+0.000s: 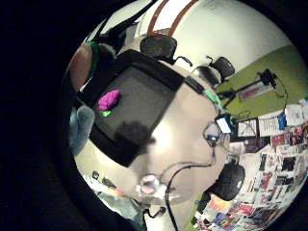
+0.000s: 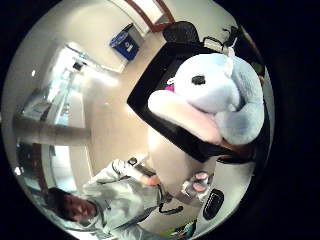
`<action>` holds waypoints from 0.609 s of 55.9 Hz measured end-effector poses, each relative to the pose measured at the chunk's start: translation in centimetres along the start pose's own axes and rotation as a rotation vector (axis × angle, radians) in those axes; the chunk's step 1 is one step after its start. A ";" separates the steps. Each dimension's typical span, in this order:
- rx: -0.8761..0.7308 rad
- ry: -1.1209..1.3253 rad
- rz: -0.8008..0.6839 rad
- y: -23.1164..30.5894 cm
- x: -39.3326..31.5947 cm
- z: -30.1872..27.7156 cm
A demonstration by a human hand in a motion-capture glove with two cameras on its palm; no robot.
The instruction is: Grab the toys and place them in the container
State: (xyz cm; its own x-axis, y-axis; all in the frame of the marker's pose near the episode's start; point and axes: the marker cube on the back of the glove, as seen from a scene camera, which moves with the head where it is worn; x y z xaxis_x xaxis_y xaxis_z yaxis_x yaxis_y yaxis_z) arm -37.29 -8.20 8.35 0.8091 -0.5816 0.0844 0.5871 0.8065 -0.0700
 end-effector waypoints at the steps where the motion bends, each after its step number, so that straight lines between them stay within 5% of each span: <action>1: -0.001 -0.001 -0.004 -0.3 -0.4 0.3; 18: -0.225 -0.024 0.006 -3.0 -3.4 5.9; 34: -0.147 -0.078 -0.100 0.4 -2.0 3.2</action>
State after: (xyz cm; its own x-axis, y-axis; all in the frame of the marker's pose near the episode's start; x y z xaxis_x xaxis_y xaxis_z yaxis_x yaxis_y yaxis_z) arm -38.82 -6.38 11.39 0.7452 -0.6435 0.1747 0.6668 0.7174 -0.2016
